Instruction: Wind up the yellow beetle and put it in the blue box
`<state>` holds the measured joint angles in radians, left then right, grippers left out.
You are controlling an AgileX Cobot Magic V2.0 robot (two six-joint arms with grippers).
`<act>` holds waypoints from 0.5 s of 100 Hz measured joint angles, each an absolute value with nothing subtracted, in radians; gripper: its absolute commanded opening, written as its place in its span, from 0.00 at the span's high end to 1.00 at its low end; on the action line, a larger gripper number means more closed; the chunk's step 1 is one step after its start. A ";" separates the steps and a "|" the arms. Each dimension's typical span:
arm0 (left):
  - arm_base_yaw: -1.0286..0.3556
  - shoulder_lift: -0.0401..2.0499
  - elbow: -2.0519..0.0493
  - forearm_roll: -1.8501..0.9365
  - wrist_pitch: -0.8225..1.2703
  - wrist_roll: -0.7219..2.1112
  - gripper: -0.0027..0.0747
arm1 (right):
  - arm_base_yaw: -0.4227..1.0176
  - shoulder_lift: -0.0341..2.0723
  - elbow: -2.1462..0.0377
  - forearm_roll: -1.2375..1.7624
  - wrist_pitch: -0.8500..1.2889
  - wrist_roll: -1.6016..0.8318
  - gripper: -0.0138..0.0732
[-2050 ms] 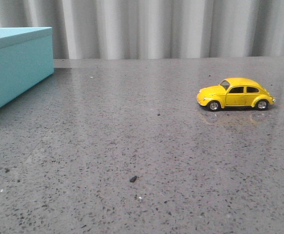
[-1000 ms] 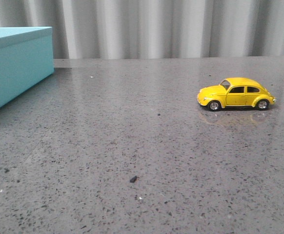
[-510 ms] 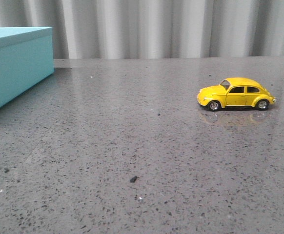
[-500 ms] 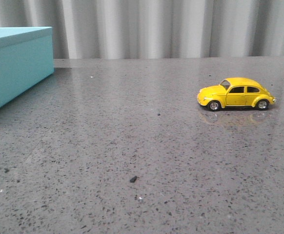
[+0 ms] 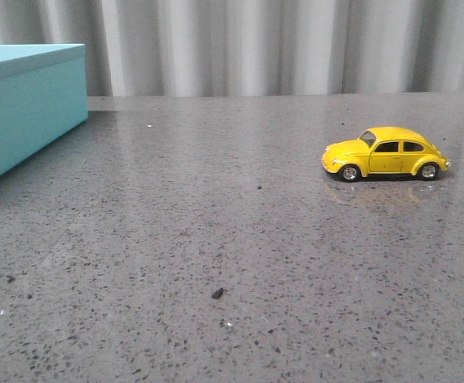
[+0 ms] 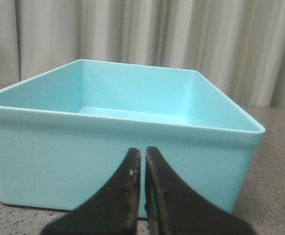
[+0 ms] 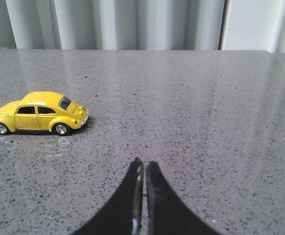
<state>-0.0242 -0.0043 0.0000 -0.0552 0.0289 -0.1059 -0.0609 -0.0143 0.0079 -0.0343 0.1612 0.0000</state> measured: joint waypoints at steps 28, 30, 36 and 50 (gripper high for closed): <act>-0.024 -0.004 -0.003 -0.055 0.046 -0.106 0.99 | -0.061 -0.014 0.008 -0.034 0.163 0.000 0.89; -0.024 -0.004 -0.003 -0.055 0.057 -0.106 0.99 | -0.061 -0.014 0.008 -0.034 0.163 0.000 0.89; -0.024 -0.004 -0.011 -0.055 0.093 -0.106 0.99 | -0.061 -0.014 0.008 -0.034 0.163 0.000 0.89; -0.024 0.008 -0.069 -0.055 0.140 -0.106 0.99 | -0.061 0.033 -0.039 -0.032 0.169 0.000 0.89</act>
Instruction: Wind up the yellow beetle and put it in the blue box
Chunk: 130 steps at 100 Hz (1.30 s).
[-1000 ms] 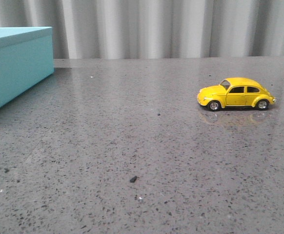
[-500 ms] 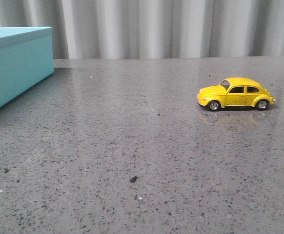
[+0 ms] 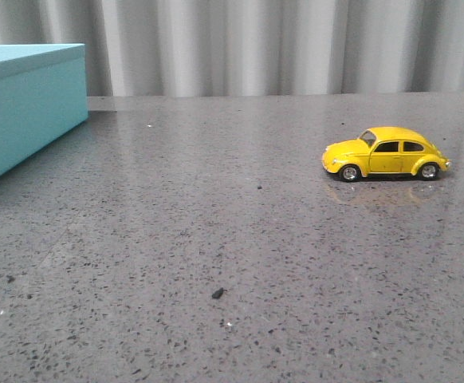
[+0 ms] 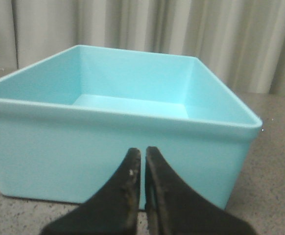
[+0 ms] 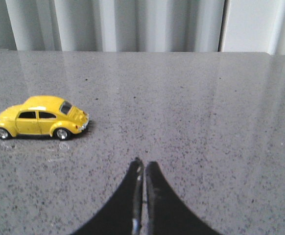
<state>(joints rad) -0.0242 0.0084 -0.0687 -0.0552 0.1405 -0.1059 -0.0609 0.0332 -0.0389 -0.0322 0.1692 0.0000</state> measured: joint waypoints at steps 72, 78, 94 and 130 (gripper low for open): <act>-0.024 0.102 -0.207 -0.055 0.153 -0.106 0.99 | -0.031 0.608 -0.556 0.007 0.534 0.000 0.89; -0.024 0.102 -0.207 -0.055 0.153 -0.106 0.99 | -0.004 0.672 -0.602 0.009 0.537 0.000 0.89; -0.024 0.102 -0.207 -0.055 0.153 -0.106 0.99 | 0.063 0.871 -0.757 0.016 0.618 0.000 0.89; -0.024 0.102 -0.207 -0.058 0.151 -0.106 0.99 | 0.218 1.339 -1.206 0.020 0.913 0.000 0.89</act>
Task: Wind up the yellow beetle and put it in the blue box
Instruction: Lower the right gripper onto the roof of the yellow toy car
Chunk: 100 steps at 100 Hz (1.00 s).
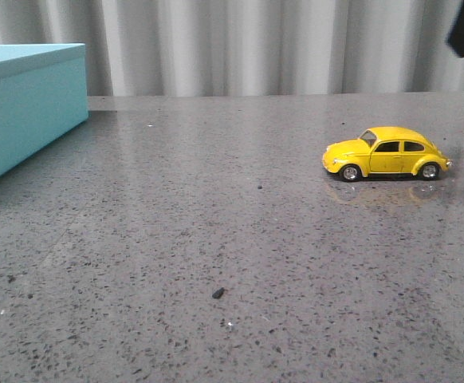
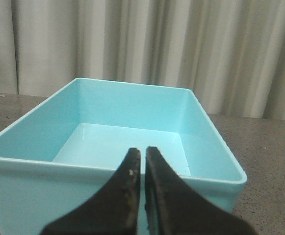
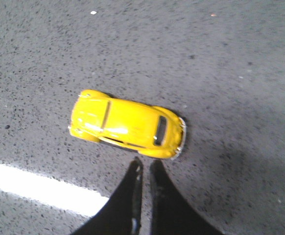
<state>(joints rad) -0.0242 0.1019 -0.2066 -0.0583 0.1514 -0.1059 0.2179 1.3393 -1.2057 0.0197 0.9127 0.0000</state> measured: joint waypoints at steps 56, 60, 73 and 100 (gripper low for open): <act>-0.024 0.102 -0.207 -0.059 0.151 -0.106 0.99 | 0.256 1.608 -1.417 0.034 1.070 0.000 0.89; -0.024 0.102 -0.207 -0.059 0.151 -0.106 0.99 | 0.256 1.613 -1.417 0.034 1.070 0.000 0.89; -0.024 0.102 -0.207 -0.059 0.151 -0.106 0.99 | 0.256 1.617 -1.417 0.036 1.070 0.000 0.89; -0.024 0.102 -0.207 -0.059 0.151 -0.106 0.99 | 0.256 1.654 -1.417 0.043 1.070 0.006 0.89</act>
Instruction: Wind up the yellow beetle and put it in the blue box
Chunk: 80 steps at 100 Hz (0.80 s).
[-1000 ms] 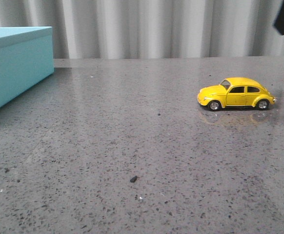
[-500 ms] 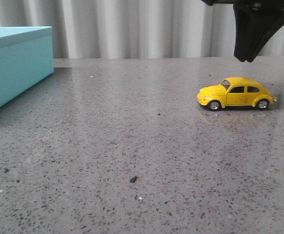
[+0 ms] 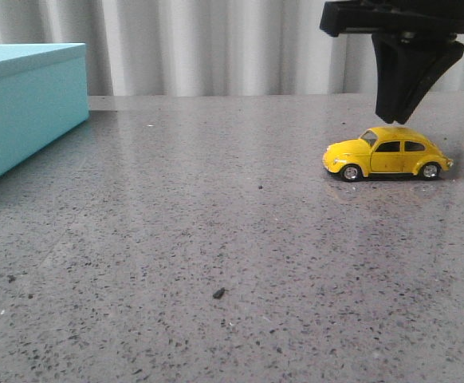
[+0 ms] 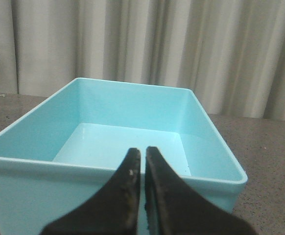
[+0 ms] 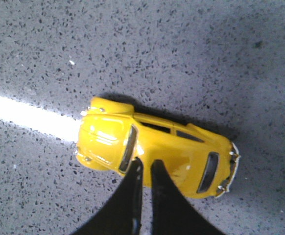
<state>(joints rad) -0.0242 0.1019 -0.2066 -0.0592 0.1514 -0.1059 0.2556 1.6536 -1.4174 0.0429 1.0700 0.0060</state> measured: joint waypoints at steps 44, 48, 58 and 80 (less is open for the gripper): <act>-0.024 0.102 -0.207 -0.059 0.151 -0.106 0.99 | 0.256 1.672 -1.417 0.051 1.067 0.006 0.89; -0.024 0.102 -0.207 -0.059 0.151 -0.106 0.99 | 0.256 1.672 -1.418 0.051 1.067 0.006 0.89; -0.024 0.102 -0.207 -0.059 0.151 -0.106 0.99 | 0.256 1.672 -1.418 0.051 1.064 0.006 0.89; -0.024 0.102 -0.207 -0.071 0.151 -0.106 0.99 | 0.256 1.682 -1.423 0.053 1.068 0.006 0.89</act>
<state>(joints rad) -0.0242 0.1019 -0.2066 -0.0705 0.1514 -0.1059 0.2556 1.6821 -1.4231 0.0532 1.0683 0.0060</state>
